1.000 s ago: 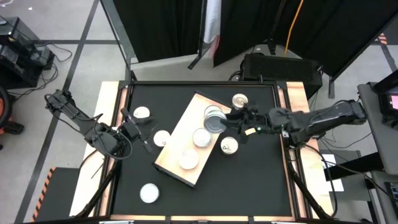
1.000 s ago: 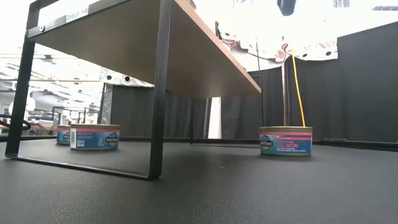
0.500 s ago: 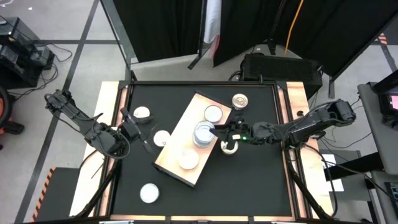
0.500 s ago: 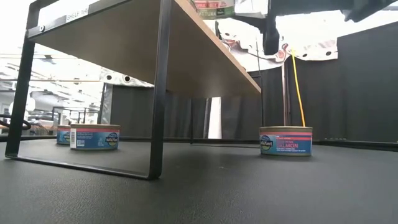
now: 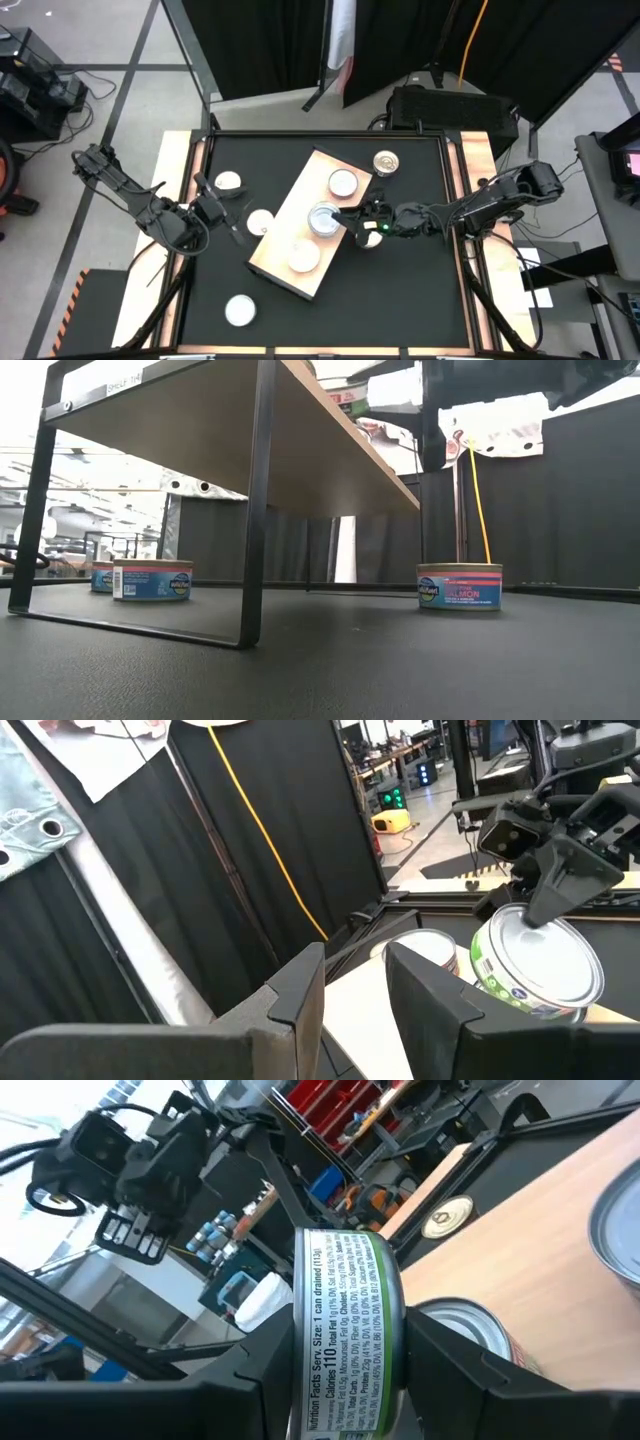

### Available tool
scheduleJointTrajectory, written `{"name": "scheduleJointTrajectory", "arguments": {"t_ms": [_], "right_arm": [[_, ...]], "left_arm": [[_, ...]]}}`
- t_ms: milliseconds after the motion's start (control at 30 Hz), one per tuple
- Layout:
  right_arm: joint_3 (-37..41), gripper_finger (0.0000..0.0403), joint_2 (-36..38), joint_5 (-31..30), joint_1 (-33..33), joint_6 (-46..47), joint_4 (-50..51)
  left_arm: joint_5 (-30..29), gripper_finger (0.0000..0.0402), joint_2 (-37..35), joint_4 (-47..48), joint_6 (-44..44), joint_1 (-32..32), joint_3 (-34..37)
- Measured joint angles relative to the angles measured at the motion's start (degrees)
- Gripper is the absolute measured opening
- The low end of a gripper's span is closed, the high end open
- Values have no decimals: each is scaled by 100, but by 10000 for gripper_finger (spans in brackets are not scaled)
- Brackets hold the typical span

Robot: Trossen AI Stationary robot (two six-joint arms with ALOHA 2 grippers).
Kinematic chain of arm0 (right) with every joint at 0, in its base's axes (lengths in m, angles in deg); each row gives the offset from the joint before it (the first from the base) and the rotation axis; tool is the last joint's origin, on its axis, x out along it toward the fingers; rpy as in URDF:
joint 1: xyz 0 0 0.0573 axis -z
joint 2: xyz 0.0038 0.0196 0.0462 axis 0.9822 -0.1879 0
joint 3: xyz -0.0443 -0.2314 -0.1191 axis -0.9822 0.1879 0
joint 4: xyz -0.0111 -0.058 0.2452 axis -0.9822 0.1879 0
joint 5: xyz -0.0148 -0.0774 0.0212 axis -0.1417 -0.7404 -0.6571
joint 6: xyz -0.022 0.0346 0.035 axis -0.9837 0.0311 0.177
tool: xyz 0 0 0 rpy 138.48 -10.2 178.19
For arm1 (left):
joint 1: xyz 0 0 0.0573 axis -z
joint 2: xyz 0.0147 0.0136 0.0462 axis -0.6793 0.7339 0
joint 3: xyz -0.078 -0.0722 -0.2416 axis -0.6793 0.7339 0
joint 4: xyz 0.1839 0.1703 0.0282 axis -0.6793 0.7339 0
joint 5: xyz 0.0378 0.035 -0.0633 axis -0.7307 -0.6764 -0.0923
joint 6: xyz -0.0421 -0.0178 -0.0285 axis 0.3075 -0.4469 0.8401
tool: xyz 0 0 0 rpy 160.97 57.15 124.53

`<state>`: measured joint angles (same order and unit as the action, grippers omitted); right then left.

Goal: Stack canned seafood by type on shelf
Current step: Stack the green tuna can on top of the other green tuna can on the shelf

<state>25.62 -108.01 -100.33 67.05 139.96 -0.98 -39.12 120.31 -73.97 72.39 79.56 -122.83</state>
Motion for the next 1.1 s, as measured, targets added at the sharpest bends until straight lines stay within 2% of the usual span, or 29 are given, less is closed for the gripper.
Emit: {"name": "scheduleJointTrajectory", "arguments": {"t_ms": [200, 500, 667, 1100], "right_arm": [[-2, 160, -2, -5, 0, -5, 38], [-8, 198, -2, -45, 44, 6, 107], [-8, 216, 0, -314, 62, 46, 312], [-8, 269, -23, -305, 79, -42, 393]], "left_arm": [[2, 113, 0, 2, 0, 0, 0], [4, 113, 0, 3, 9, 0, 0], [4, 113, 0, 3, 9, 0, 0], [4, 113, 0, 4, 4, 0, 0]]}}
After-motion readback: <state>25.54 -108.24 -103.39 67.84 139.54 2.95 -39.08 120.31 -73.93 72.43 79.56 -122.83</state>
